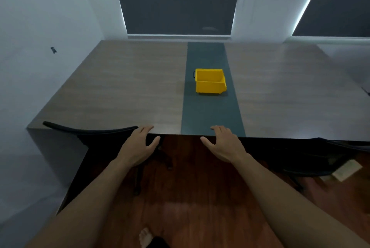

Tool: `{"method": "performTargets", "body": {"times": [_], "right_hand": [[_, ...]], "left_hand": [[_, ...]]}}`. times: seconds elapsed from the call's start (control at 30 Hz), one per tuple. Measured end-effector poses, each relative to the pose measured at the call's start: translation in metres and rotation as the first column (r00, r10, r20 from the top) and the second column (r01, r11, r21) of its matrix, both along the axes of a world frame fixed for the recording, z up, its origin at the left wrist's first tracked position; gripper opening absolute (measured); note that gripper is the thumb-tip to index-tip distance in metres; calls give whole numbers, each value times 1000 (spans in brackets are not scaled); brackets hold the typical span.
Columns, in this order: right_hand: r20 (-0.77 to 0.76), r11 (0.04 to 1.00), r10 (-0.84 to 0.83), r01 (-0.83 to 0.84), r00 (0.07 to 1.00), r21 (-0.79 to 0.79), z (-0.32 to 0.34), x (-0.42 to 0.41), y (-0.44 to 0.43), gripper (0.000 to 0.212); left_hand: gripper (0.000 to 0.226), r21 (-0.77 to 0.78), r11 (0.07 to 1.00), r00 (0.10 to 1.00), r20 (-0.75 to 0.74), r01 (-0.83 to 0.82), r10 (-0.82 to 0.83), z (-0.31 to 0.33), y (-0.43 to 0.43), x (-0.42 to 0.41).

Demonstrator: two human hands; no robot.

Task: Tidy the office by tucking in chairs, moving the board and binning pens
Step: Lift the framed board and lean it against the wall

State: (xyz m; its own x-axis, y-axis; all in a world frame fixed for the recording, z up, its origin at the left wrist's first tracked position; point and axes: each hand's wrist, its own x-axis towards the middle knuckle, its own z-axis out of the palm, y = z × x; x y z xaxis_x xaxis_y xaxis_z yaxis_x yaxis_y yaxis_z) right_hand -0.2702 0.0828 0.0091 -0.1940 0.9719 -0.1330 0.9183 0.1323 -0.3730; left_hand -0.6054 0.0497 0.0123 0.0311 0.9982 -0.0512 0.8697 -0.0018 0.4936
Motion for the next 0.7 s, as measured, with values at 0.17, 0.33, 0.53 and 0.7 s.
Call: {"method": "performTargets", "body": {"times": [0.17,0.33,0.53,0.7], "right_hand": [[16,999,-28,28,999,-34,-15,45,6,91],[40,994,-71,74,997,-80,-39,73,34,103],[74,983,-102,112,992,-149,-77,93,90,111],[70,968,-110,123,991,-218,-120,97,152,113]], "left_hand": [[71,-7,999,999,-6,39,-39,-12,8,40],[87,-52,994,994,-38,96,-98,-32,46,63],[100,-118,983,987,-56,143,-151,-79,115,89],[103,-193,974,992,-23,115,-122,-132,174,109]]}}
